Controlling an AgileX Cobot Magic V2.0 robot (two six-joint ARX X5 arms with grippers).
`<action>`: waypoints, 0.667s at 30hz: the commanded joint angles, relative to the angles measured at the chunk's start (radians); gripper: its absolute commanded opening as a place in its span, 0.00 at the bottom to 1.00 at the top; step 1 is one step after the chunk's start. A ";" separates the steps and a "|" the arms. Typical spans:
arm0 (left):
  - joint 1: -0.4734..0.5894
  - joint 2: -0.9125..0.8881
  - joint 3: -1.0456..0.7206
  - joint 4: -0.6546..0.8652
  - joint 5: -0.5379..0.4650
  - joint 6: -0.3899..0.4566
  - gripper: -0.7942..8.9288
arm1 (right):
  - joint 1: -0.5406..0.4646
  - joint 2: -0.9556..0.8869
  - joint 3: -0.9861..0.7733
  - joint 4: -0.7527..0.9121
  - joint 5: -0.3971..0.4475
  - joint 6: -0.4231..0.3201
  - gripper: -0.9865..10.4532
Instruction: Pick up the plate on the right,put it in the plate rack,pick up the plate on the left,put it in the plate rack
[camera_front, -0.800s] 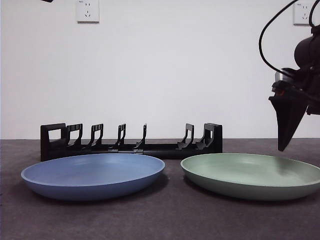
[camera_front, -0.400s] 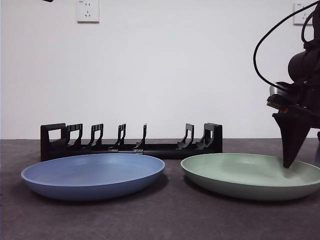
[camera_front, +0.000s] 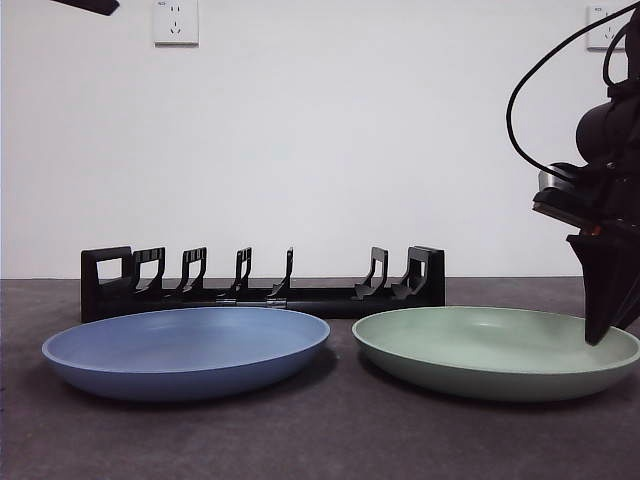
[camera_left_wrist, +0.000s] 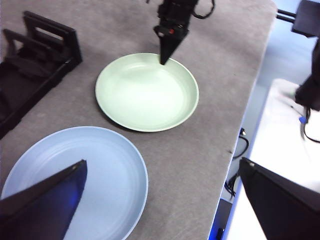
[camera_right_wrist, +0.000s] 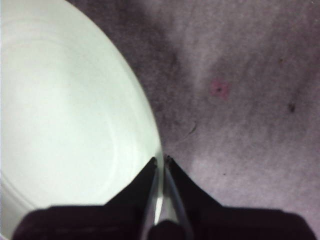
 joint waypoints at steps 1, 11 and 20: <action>-0.035 0.015 0.003 0.009 0.003 0.069 0.72 | 0.001 -0.002 0.005 -0.006 0.004 0.000 0.07; -0.222 0.079 0.003 0.063 -0.238 0.277 0.72 | 0.000 -0.167 0.106 -0.146 -0.016 -0.005 0.07; -0.404 0.160 0.003 0.266 -0.554 0.592 0.72 | 0.002 -0.262 0.270 -0.301 -0.077 -0.005 0.07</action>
